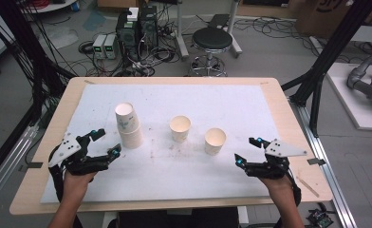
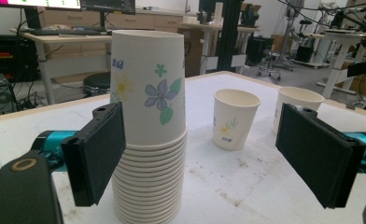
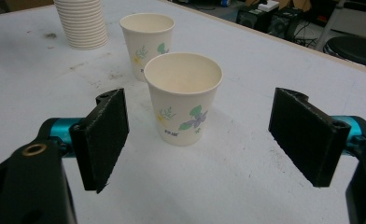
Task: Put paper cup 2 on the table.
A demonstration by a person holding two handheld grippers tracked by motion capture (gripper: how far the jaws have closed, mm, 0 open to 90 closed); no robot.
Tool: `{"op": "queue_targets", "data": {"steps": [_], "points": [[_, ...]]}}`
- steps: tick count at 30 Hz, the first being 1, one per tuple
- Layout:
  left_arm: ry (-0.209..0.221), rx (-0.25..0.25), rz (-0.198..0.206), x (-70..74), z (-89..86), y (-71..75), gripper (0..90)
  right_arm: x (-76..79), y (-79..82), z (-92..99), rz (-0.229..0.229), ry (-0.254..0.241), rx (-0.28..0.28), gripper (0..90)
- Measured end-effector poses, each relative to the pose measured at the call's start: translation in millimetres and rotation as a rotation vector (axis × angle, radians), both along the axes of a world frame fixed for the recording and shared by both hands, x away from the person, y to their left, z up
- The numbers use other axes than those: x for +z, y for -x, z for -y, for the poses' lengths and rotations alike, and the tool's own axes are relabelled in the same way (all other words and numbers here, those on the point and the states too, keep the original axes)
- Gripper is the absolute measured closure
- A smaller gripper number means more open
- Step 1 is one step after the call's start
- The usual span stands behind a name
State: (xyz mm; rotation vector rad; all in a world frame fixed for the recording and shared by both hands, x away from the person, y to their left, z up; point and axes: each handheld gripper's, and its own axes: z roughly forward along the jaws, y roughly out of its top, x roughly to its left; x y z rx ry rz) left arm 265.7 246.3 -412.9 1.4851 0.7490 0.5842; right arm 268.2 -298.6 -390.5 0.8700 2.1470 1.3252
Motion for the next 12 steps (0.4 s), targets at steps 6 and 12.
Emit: {"op": "queue_targets", "data": {"steps": [6,12], "points": [[-0.007,0.004,-0.001,-0.7,0.0,-0.7,16.2,-0.2,-0.2,1.2,0.007,0.002,-0.003,20.3],[-0.01,0.006,-0.009,-2.7,0.7,-3.2,16.1,-1.4,-0.5,3.0,0.0,-0.006,-0.005,20.3]]}}
